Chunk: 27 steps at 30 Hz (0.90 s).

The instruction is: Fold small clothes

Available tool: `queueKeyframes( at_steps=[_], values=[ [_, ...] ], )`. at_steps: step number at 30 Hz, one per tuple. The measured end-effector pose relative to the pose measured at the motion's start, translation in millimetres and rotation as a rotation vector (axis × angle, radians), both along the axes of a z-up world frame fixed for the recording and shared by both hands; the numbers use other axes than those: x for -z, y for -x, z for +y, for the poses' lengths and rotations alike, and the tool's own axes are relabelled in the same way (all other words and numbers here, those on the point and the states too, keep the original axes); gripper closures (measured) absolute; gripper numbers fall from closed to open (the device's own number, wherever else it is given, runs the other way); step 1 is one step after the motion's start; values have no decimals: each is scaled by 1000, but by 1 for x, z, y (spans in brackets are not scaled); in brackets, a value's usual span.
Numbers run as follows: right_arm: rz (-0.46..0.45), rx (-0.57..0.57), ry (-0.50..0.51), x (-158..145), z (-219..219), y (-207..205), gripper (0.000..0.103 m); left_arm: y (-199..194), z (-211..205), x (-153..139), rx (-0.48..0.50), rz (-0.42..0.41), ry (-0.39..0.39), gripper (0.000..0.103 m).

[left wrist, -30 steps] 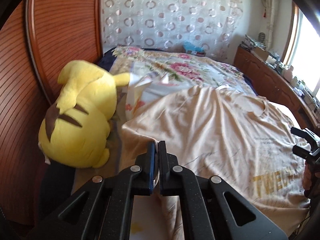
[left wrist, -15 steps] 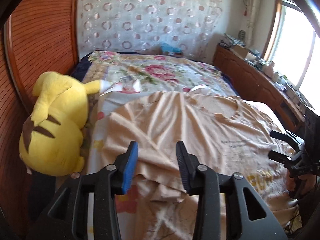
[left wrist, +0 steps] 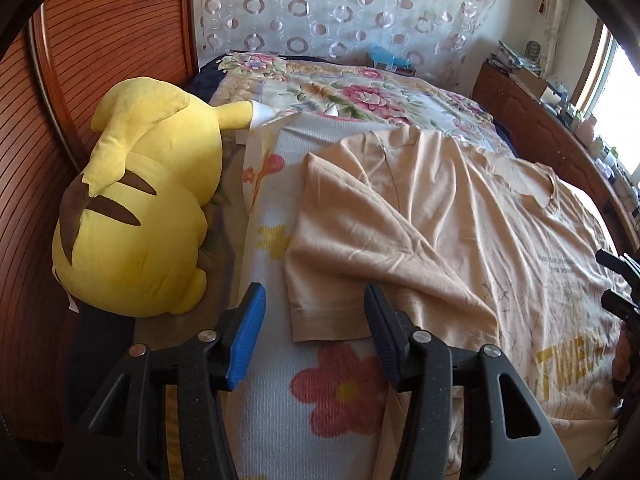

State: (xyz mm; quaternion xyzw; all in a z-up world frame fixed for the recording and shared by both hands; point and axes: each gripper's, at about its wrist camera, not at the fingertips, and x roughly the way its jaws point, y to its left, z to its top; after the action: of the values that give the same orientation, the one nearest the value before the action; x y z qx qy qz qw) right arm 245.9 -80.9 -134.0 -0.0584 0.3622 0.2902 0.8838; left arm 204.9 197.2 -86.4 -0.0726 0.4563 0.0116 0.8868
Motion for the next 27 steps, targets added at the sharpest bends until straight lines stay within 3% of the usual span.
queueKeyframes(
  at_steps=[4,6,7,11,17,27],
  values=[
    [11,-10,17,2,1,-7,0,-1,-5,3,26,7,-33,72],
    [16,-12,18,4,2,-10,0,-1,-6,2,46,6,-19,93],
    [19,-13,17,5,3,-11,0,-2,-7,0,53,5,-14,98],
    [24,-15,13,6,3,-12,0,-6,-18,-23,85,-51,11,98],
    [14,-4,3,4,-3,-9,0,-34,-57,-72,209,-141,23,98],
    [2,37,-17,0,-21,-1,0,-60,-102,-84,347,-135,38,97]
  ],
)
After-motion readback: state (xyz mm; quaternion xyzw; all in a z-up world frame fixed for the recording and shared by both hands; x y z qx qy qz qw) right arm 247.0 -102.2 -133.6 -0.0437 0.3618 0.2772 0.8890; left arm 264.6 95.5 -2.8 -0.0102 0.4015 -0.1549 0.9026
